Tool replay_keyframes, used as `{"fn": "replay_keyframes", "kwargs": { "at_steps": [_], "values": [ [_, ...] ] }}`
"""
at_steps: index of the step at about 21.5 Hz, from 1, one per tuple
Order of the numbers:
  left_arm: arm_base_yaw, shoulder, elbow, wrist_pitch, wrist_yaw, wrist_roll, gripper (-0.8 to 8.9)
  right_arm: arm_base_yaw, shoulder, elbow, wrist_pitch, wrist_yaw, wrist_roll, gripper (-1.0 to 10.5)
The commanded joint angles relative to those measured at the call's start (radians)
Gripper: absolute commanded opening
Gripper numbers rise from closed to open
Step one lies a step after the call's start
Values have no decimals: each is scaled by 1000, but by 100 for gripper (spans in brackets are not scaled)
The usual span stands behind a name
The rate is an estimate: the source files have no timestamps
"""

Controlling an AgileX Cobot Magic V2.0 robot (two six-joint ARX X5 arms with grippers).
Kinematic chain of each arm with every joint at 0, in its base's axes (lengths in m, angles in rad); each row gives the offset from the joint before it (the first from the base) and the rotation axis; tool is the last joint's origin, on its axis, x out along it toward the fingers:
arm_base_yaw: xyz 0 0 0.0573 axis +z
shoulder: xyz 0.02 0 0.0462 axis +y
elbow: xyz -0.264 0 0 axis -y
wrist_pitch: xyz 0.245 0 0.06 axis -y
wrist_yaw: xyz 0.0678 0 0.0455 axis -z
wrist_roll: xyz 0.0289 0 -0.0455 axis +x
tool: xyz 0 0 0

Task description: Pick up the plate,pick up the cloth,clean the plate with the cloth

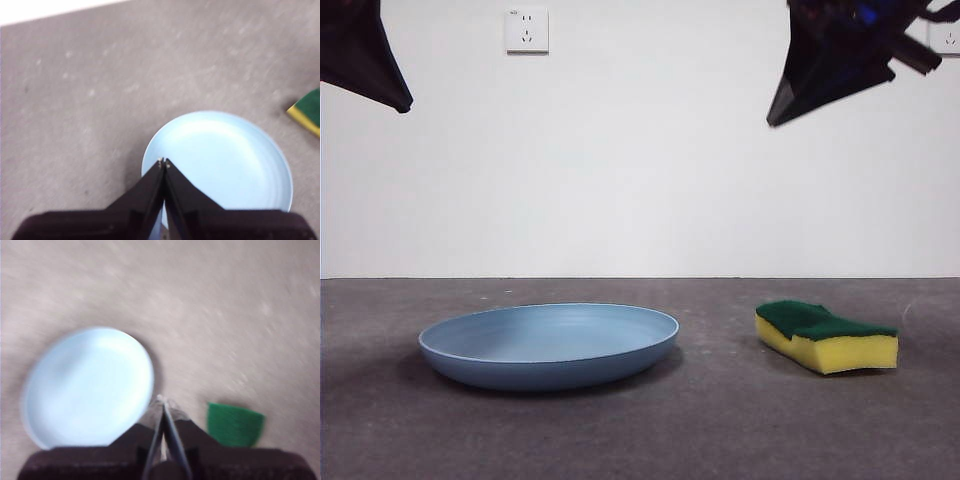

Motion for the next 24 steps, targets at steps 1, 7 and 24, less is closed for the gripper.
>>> {"fn": "replay_keyframes", "kwargs": {
  "at_steps": [1,7,24],
  "values": [
    [1,-60,-84,50,1,2,-9,24,-69,-98,62,2,-6,-11],
    [24,-282,-297,195,97,-117,-9,40,-309,-356,198,1,-9,-10],
    [23,-299,-298,185,101,-130,-1,39,-360,-365,167,6,6,2]
  ]
}}
